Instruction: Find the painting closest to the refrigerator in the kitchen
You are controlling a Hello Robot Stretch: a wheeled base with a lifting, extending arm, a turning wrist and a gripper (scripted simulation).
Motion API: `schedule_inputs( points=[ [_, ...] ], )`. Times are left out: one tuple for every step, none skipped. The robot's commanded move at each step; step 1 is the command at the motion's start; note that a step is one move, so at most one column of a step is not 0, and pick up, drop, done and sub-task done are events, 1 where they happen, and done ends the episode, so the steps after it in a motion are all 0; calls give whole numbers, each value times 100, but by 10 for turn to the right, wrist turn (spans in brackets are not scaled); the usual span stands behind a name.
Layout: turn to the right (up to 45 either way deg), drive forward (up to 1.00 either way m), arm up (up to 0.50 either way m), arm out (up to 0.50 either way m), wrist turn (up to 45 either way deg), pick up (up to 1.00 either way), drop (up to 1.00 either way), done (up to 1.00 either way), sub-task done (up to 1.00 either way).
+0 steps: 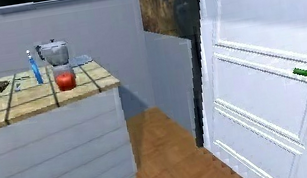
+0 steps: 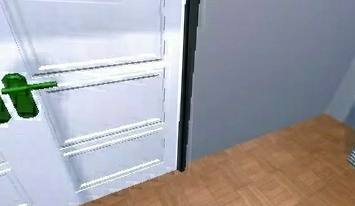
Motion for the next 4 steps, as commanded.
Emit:
schedule_inputs(
  points=[
    [0, 70, 0, 0, 0, 0, 0, 0, 0],
    [-360, 0, 0, 0, 0, 0, 0, 0, 0],
    [0, 5, 0, 0, 0, 0, 0, 0, 0],
    [-450, 0, 0, 0, 0, 0, 0, 0, 0]
  ],
)
